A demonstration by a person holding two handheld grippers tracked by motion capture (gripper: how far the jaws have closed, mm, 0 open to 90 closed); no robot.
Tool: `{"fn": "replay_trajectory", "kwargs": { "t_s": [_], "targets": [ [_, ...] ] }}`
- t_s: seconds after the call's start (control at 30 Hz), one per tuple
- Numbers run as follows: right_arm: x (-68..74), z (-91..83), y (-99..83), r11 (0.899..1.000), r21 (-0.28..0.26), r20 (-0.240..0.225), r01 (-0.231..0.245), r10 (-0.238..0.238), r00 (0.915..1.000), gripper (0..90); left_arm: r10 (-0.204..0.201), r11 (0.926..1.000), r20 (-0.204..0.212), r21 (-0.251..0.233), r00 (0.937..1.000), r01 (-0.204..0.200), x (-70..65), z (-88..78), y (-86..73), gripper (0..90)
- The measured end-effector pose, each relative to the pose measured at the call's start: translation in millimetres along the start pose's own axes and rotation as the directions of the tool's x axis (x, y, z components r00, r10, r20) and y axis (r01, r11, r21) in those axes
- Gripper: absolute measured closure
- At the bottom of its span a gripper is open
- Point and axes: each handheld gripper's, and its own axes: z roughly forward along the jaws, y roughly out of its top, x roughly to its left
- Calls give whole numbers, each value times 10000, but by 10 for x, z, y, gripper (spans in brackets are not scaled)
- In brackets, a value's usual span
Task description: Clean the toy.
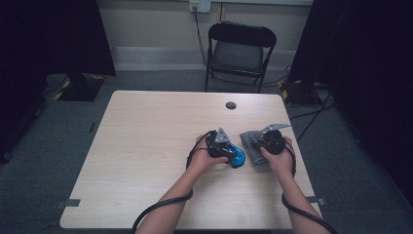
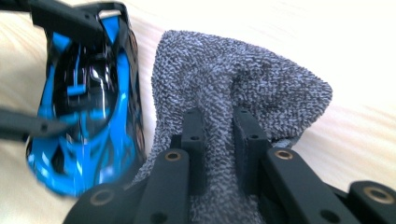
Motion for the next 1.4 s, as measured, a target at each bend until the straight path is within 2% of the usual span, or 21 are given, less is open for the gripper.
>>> {"fn": "replay_trajectory", "kwargs": {
  "t_s": [0.17,0.43,0.5,0.57,0.7,0.77,0.87,0.93,0.97,1.03,1.13,1.23,1.3,1.4],
  "targets": [
    [33,194,126,9981,19,49,620,-620,9981,768,0,10000,33,-7,10000,0,2,1,0,263],
    [91,447,298,9927,25,-255,1203,-1202,9924,732,35,10000,5,-64,10000,-35,0,-1,-9,262],
    [110,486,306,9930,-16,-317,1179,-1179,9925,680,41,10000,6,-83,10000,-41,0,-1,-11,262],
    [128,505,309,9940,-8,-124,1090,-1090,9940,585,33,10000,2,-53,10000,-33,-2,-2,-9,263],
    [130,409,297,9981,-436,-51,442,-445,9990,470,12,10000,1,-58,10000,-12,-4,1,-8,263],
    [126,330,274,9981,-500,-110,357,-363,9993,471,10,10000,-8,-70,10000,-10,-4,1,-8,263],
    [134,262,214,9985,-354,237,409,-401,9989,470,-20,9999,-56,-99,10000,20,-12,3,-11,263],
    [130,231,165,9990,-392,275,231,-220,9994,464,-14,10000,-68,-92,10000,13,-19,3,-9,263],
    [134,220,142,9994,-262,445,216,-204,9988,458,7,10000,-79,-96,10000,-8,-22,3,-10,263],
    [142,228,112,9996,-119,487,245,-239,9985,457,-4,9999,-70,-121,10000,4,-36,6,-9,263],
    [146,271,70,9988,171,800,458,-470,9957,466,-25,10000,-27,-93,10000,25,-57,13,0,263],
    [106,330,34,9996,231,787,184,-202,9967,489,-13,10000,-14,-81,10000,13,-61,12,0,263],
    [94,366,22,9995,242,745,224,-242,9969,525,59,9999,-9,-100,10000,-60,-55,9,-4,263],
    [84,389,44,9993,351,583,128,-148,9982,687,37,9999,1,-121,10000,-37,-53,11,-4,263]
  ]
}}
